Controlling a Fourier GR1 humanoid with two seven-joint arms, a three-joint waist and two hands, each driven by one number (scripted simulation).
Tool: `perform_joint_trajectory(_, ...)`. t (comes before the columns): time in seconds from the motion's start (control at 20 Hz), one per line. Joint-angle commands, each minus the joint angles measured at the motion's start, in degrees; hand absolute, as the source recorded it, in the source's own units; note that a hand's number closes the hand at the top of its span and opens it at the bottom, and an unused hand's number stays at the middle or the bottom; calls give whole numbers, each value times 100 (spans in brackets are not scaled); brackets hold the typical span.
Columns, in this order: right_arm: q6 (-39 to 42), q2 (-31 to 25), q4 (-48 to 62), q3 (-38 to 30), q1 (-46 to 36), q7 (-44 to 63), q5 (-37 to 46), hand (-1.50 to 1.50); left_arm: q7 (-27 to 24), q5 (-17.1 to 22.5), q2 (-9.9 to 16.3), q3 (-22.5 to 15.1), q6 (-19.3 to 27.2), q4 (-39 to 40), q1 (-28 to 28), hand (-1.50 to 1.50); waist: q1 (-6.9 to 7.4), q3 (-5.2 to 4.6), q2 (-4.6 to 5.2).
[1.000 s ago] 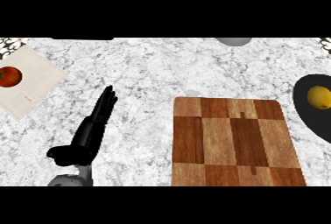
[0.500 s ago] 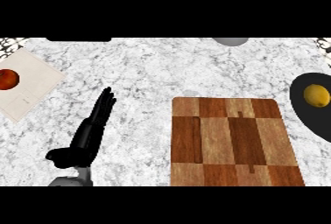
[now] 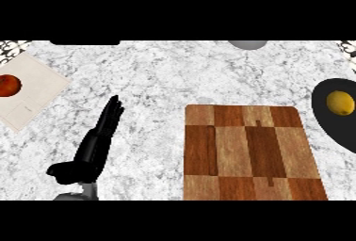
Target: Pick the lemon from the cutting board and place it in the pan
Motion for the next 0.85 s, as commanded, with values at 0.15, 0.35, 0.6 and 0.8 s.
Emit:
perform_joint_trajectory(0.15, 771, -31, 24, 96, 371, -1080, -56, -150, 26, 31, 33, 63, -36, 15, -85, 0, 1, 1, 6)
perform_joint_trajectory(0.35, 840, -101, -79, 212, 506, -1148, -77, -150, -275, -118, -85, -134, -4, 171, 168, 0, -16, -11, -15)
perform_joint_trajectory(0.6, 421, 63, -141, 326, 408, -1181, -77, -150, -129, 85, 62, 119, -153, 222, -149, 0, 35, 1, 10)
perform_joint_trajectory(0.8, 9, -22, -164, 351, 444, -1359, -70, -150, -183, -1, 64, 51, -134, 212, 35, 0, 44, -5, 3)
